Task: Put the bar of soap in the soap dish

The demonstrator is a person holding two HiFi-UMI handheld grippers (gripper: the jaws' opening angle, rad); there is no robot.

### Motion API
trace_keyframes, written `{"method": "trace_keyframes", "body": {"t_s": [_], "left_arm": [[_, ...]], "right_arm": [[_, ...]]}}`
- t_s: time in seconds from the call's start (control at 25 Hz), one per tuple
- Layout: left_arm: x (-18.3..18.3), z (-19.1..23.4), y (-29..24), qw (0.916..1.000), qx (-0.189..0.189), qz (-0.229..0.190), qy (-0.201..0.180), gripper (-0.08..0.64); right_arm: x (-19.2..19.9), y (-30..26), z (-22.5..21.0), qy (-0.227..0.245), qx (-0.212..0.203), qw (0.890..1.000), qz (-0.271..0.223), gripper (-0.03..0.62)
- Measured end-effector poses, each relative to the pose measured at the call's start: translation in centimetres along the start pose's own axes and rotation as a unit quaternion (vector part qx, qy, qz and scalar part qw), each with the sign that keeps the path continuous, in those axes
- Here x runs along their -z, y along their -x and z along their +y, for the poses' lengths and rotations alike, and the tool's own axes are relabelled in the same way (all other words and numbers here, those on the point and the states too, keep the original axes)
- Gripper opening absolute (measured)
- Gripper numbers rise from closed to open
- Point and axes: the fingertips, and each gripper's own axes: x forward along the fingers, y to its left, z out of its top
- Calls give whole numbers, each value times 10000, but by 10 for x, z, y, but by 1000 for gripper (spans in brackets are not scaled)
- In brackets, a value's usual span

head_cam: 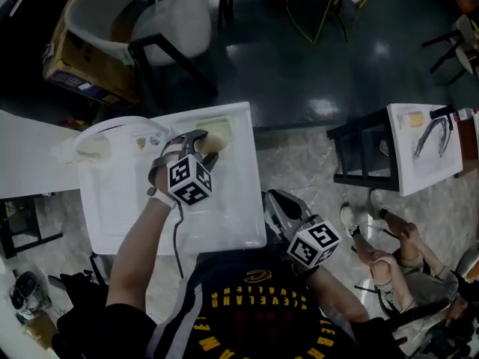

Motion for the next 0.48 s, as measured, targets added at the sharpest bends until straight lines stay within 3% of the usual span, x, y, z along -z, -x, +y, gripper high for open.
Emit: {"method": "trace_keyframes", "body": {"t_s": [0.24,0.48], "left_arm": [[5,5,-28,9992,125,310,-209,255],[13,7,-48,9977,408,524,-127,255]], "right_arm": [[1,-9,-11,-96,-20,9999,100,11],[7,-19,-12,-222,-74,9994,235,11]]}}
